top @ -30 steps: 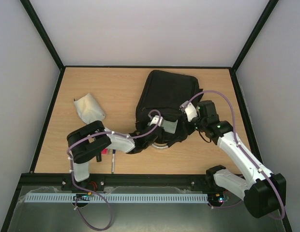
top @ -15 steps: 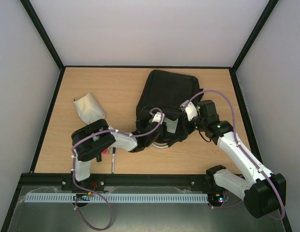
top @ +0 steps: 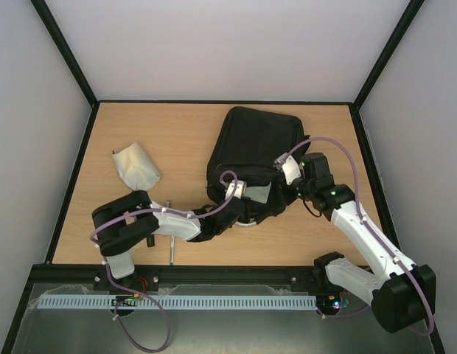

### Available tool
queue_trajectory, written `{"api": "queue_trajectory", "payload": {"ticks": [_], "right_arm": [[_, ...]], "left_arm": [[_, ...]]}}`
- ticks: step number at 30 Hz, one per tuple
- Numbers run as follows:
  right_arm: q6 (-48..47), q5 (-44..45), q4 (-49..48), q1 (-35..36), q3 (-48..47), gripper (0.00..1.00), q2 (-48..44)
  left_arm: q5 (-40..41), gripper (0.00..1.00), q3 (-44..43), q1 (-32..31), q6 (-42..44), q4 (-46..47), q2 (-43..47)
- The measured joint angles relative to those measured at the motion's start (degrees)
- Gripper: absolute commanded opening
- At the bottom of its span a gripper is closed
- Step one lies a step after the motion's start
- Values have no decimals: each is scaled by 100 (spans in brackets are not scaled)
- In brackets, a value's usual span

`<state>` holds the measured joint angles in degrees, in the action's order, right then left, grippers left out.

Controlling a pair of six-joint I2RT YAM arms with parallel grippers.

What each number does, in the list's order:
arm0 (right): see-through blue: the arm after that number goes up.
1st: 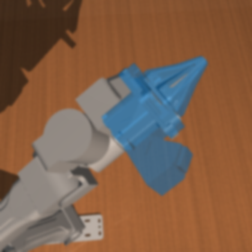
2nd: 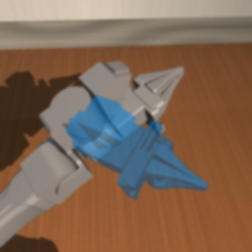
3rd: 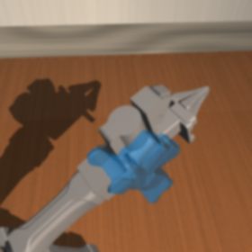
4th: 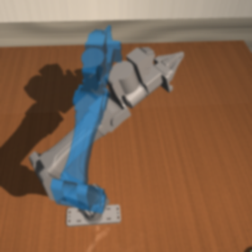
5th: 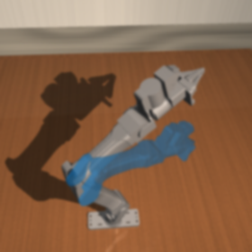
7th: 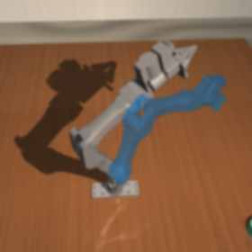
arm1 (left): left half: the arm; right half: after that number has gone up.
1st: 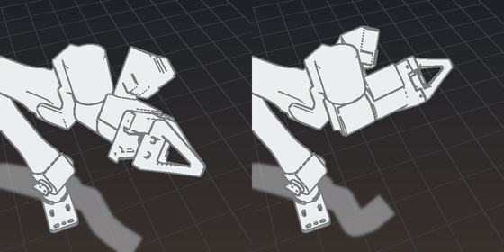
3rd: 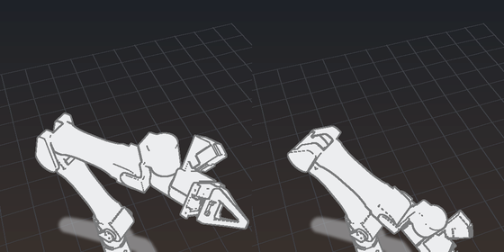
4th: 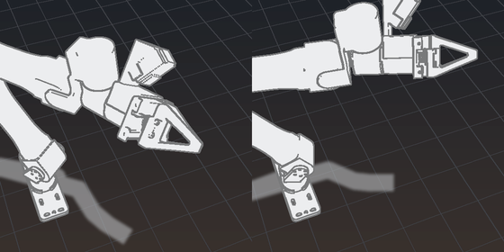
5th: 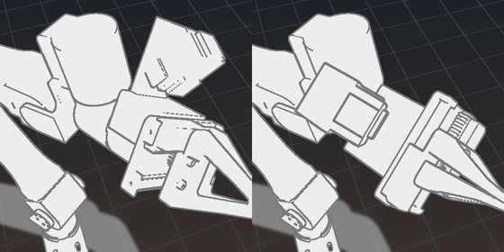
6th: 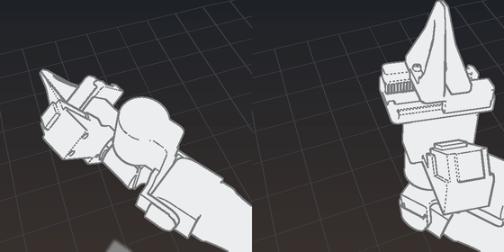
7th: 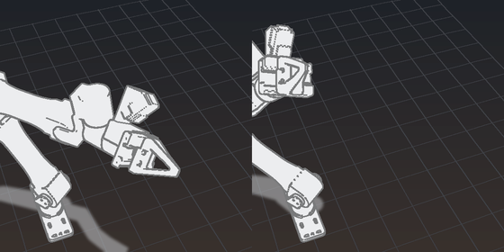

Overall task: Pack the student bag
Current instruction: Place the book in the student bag.

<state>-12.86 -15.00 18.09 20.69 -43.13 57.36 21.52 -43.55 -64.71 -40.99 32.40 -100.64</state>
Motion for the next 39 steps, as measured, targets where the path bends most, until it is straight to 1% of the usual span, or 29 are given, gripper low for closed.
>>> {"api": "queue_trajectory", "payload": {"ticks": [5, 13, 17, 23, 26, 31, 36, 37, 38, 39], "right_arm": [[-2, 0, 2, 0, 0, 1, -7], [-22, -4, 2, 0, 2, 1, -20], [-37, 22, 0, -11, 2, 1, -26], [-70, 114, -13, -44, 2, 1, -28], [-83, 153, -31, -50, 2, 1, -28], [-90, 184, -31, -52, 2, 1, -31], [-94, 260, -33, -59, 2, 1, -31], [-94, 275, -33, -59, 2, 1, -31], [-94, 284, -33, -59, 2, 1, -31], [-94, 291, -35, -59, 2, 1, -31]], "left_arm": [[-22, 2, -22, 66, -240, 4, -455], [-181, 2, -428, 367, -313, 114, -1058], [-227, 3, -706, 468, -264, 173, -1296], [-516, 2, -1530, 769, -138, 195, -1858], [-610, 3, -1790, 859, -63, 240, -2039], [-713, 2, -1930, 887, 79, 516, -2253], [-870, 3, -1932, 914, 269, 654, -2288], [-905, 3, -1893, 914, 317, 691, -2275], [-929, 6, -1832, 914, 361, 697, -2234], [-964, 12, -1731, 911, 417, 706, -2153]]}}
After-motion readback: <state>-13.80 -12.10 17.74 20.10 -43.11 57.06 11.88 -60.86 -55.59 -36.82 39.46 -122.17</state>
